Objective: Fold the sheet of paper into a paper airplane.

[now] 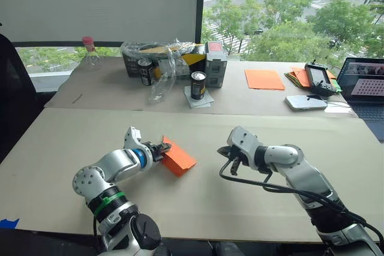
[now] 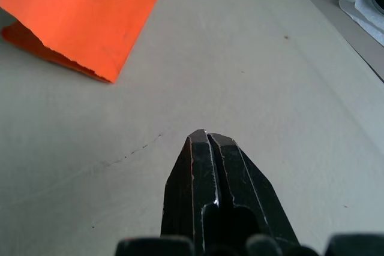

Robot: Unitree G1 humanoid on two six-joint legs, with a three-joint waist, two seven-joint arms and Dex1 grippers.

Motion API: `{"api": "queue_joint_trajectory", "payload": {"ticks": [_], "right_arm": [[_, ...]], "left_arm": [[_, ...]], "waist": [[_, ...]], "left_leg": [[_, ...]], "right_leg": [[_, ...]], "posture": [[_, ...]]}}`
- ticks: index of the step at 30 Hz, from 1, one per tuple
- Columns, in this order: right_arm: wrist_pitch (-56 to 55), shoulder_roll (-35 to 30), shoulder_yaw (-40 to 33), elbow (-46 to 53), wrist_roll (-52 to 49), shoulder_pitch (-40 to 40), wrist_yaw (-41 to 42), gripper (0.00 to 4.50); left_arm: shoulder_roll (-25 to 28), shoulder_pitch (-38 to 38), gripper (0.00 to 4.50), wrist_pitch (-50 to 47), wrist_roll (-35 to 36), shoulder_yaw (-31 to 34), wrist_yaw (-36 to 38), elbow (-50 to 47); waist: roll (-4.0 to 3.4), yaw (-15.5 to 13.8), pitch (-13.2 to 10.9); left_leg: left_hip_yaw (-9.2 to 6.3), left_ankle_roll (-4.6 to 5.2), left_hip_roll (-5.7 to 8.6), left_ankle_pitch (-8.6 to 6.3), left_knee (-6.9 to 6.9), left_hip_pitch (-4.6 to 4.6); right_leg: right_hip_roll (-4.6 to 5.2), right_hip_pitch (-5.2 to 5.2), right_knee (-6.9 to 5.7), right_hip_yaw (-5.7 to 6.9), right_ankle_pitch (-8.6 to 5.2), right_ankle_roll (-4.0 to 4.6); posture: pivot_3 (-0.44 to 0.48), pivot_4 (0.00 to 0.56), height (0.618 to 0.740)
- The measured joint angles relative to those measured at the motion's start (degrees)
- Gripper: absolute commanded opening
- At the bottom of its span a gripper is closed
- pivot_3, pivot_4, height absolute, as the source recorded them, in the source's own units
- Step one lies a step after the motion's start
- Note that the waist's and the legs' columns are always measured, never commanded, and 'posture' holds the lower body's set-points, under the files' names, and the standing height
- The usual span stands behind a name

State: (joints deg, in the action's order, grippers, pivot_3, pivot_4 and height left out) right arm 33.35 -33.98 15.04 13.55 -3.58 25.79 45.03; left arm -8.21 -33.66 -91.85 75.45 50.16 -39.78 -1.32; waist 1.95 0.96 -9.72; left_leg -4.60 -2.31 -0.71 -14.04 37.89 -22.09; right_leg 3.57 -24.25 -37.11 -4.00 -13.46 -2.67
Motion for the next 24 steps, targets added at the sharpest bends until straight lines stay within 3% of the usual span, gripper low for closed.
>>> {"api": "queue_joint_trajectory", "payload": {"ticks": [2, 4, 7, 9, 11, 16, 20, 24], "right_arm": [[0.01, 1.31, 0.23, 0.12, -0.15, 0.48, 0.37, 0.00], [0.01, 2.41, 0.50, 0.79, -1.23, 0.77, 0.97, 0.00], [0.86, 3.19, 0.28, 0.61, -2.32, 0.91, 1.13, 0.00], [1.33, 4.37, 0.24, 0.35, -3.51, 1.30, 1.27, 0.00], [1.70, 4.32, 0.07, 0.00, -4.21, 1.35, 1.66, 0.00], [1.74, 6.81, 0.66, -0.63, -5.18, 3.28, 2.50, 1.49], [3.38, 8.90, 1.50, -0.21, -6.89, 4.03, 2.76, 2.89], [7.99, 10.63, 2.46, 2.34, -8.75, 3.98, 2.02, 4.25]], "left_arm": [[2.38, 4.78, 2.90, 0.40, 3.72, -9.11, 2.99, -2.24], [9.39, 7.44, 3.50, 0.06, 6.61, -16.87, 6.67, -4.24], [16.96, 9.52, 4.46, 0.15, 10.02, -19.48, 10.97, -5.20], [27.60, 10.35, 4.46, 0.46, 11.29, -19.76, 15.06, -5.24], [34.29, 10.46, 4.46, 1.50, 11.53, -18.57, 17.52, -5.08], [44.28, 10.34, 4.50, 3.25, 13.80, -20.94, 24.78, -4.26], [51.54, 13.78, 4.50, 3.46, 13.27, -24.52, 31.57, -9.49], [66.54, 24.05, 4.50, 16.13, -4.91, -30.59, 48.67, -21.40]], "waist": [[-0.02, -0.16, 0.02], [-0.05, 0.05, 0.03], [-0.10, 0.49, 0.07], [-0.09, 1.54, 0.07], [-0.10, 1.58, 0.07], [-0.10, 1.08, 0.07], [-0.07, 1.41, 0.05], [-0.12, 1.87, 0.01]], "left_leg": [[0.02, -0.01, 0.01, 0.01, 0.00, 0.10], [-0.01, -0.04, -0.02, 0.02, -0.01, 0.17], [0.00, -0.03, -0.07, 0.02, -0.01, 0.25], [-0.04, -0.02, -0.16, 0.03, -0.08, 0.27], [-0.05, -0.02, -0.14, 0.03, -0.11, 0.28], [-0.03, -0.02, -0.09, 0.03, -0.08, 0.13], [-0.03, -0.03, -0.14, 0.02, -0.10, 0.05], [0.07, -0.03, -0.18, 0.03, -0.30, 0.14]], "right_leg": [[0.00, 0.10, -0.02, -0.01, 0.00, 0.00], [-0.07, 0.10, -0.07, -0.01, 0.01, 0.03], [-0.12, 0.14, -0.09, -0.01, 0.03, 0.09], [-0.23, 0.06, -0.15, 0.00, 0.05, 0.20], [-0.22, 0.06, -0.14, 0.01, 0.03, 0.21], [-0.11, 0.07, 0.00, 0.05, 0.04, 0.20], [-0.15, -0.06, -0.01, 0.05, 0.03, 0.20], [-0.18, -0.14, -0.02, 0.01, -0.03, 0.33]], "posture": [[0.000, 0.150, 0.730], [0.000, 0.150, 0.730], [0.000, 0.150, 0.730], [0.000, 0.150, 0.730], [0.000, 0.150, 0.730], [0.000, 0.150, 0.730], [0.000, 0.150, 0.730], [0.000, 0.150, 0.730]]}}
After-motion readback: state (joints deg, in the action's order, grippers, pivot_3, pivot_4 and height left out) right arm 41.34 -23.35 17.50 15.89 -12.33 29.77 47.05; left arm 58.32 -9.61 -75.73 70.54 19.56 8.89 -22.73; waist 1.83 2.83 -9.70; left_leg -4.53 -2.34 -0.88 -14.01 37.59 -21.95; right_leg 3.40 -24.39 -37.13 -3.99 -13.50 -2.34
